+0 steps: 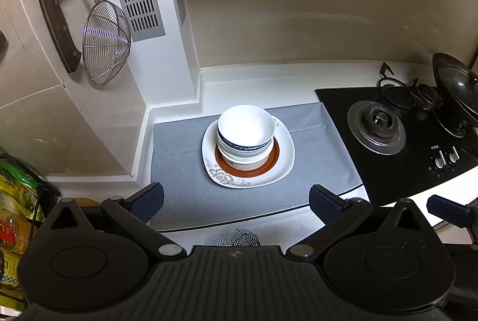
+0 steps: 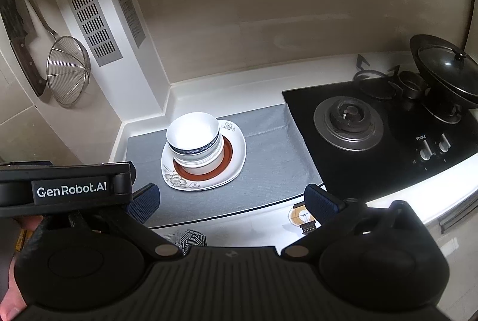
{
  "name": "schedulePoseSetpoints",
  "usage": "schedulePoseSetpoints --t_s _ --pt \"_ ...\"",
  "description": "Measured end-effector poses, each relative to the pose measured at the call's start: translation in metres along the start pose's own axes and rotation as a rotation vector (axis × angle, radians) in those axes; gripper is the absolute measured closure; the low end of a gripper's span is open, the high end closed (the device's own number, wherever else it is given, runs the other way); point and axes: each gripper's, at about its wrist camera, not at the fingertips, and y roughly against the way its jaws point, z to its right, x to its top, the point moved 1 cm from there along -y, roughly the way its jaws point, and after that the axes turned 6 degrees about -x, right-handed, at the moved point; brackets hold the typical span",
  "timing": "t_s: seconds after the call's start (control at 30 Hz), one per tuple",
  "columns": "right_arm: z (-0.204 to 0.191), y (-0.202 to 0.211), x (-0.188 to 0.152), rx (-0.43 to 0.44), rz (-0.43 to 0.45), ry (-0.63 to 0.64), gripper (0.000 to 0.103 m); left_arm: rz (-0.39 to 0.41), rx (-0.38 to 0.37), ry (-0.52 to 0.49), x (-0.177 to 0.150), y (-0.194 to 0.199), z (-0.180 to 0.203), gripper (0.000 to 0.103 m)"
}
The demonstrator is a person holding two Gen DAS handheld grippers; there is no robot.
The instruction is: Organize plates and bowls
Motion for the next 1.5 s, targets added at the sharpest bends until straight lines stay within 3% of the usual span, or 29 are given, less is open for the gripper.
schedulePoseSetpoints --t_s 1.5 --pt "-0.002 -0.011 0.001 -0.005 -0.014 0.001 0.000 -0.021 0.004 -0.013 0.004 -0.013 -0.006 0.000"
